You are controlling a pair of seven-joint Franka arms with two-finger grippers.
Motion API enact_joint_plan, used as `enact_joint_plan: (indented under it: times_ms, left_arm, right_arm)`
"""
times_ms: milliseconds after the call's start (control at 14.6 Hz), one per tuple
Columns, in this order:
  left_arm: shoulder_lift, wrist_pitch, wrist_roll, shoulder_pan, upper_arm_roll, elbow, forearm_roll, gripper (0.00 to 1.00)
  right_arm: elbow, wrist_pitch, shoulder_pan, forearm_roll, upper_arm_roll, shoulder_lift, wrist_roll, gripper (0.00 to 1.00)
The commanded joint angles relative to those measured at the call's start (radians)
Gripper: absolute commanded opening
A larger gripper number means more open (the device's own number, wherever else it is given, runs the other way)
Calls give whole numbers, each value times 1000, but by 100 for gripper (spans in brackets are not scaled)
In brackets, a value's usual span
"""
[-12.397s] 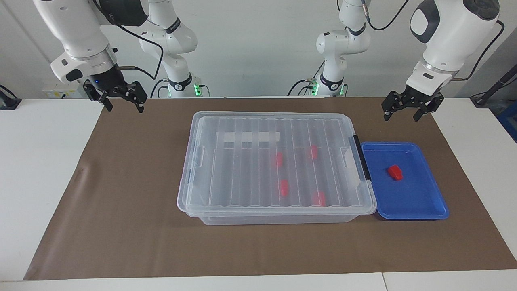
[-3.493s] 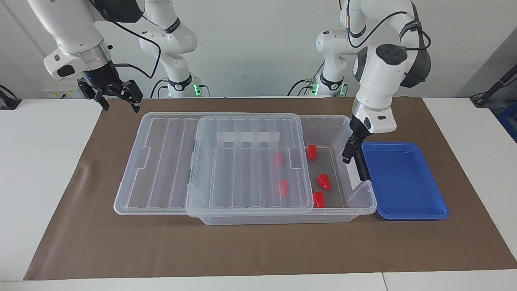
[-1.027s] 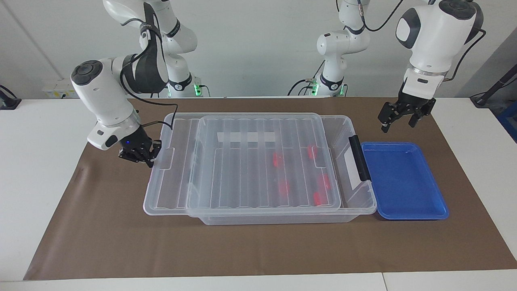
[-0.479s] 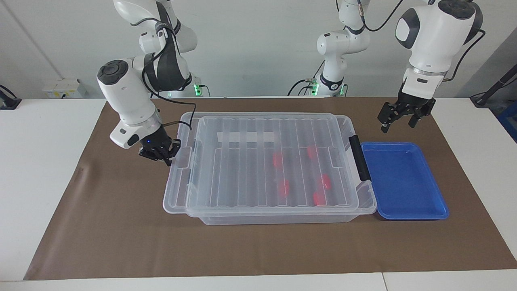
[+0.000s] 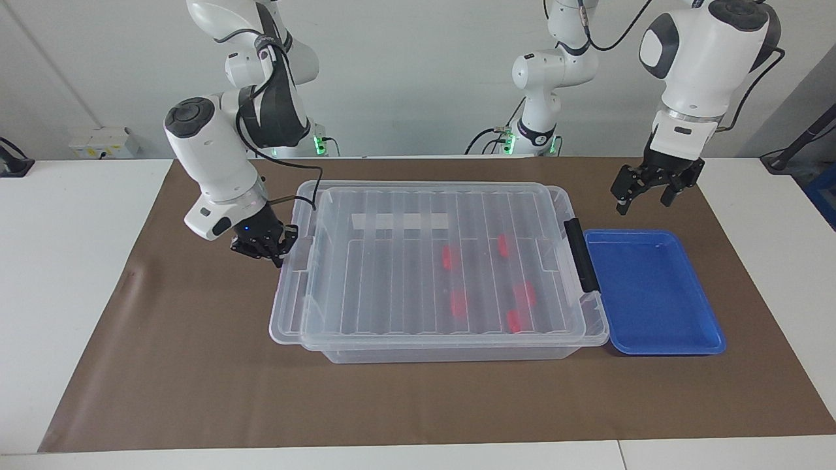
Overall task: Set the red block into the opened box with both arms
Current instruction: 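Slide the clear lid fully shut with the right gripper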
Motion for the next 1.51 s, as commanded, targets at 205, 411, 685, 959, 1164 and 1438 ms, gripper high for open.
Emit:
enact_joint_plan:
  times_ms: [205,411,685,959,1164,1438]
  left_arm:
    - [-20,20,20,-158,164,-25,-18,100]
    - [-21,20,20,-157,164,-25,-18,100]
    - [-21,20,20,-151,164,-25,-18,100]
    - [-21,20,20,-146,164,-25,-18,100]
    - [-23,18,20,-145,163,-25,-18,100]
    - [-18,18,18,-145,164,-18,-18,100]
  right_arm:
    - [-13,27,16,31,1,1,28,0]
    - [-13,27,16,31,1,1,27,0]
    - [-16,27,16,29,1,1,27,0]
    - [-11,21,16,29,1,1,37,0]
    - [-7,14,5,-8,-9,-11,123,100]
    - [4,-25,-21,-146,-11,-68,129,100]
